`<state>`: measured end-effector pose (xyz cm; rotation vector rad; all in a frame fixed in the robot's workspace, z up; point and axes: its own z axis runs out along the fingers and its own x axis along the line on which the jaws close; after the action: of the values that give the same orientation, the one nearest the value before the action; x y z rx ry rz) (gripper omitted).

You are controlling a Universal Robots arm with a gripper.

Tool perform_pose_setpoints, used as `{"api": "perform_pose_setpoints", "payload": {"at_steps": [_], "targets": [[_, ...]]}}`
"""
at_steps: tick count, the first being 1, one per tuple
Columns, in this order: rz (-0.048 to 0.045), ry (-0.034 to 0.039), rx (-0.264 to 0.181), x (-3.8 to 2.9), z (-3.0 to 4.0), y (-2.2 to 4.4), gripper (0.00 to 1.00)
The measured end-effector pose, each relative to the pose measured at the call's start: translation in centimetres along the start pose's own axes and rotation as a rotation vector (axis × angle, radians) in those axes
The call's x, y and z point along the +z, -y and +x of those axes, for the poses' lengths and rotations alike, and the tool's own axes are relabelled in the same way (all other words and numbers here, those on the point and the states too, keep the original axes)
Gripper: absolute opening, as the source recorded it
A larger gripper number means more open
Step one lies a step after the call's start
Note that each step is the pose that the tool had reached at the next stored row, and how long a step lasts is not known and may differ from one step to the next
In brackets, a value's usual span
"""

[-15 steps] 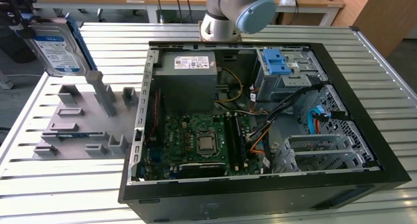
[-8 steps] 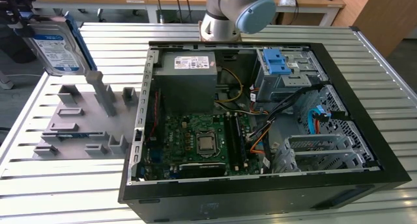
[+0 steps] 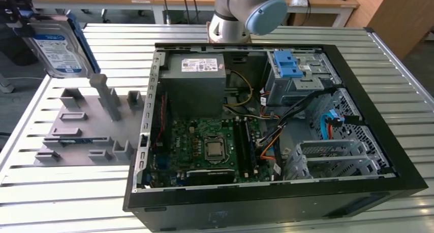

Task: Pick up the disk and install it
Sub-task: 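Pick up the disk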

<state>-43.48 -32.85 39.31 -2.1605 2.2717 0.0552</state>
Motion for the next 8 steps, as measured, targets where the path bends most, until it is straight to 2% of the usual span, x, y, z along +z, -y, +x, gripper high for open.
{"api": "perform_pose_setpoints", "payload": {"at_steps": [8], "targets": [[0.0, 0.0, 0.0, -0.41, -0.01, -0.01, 0.37]]}}
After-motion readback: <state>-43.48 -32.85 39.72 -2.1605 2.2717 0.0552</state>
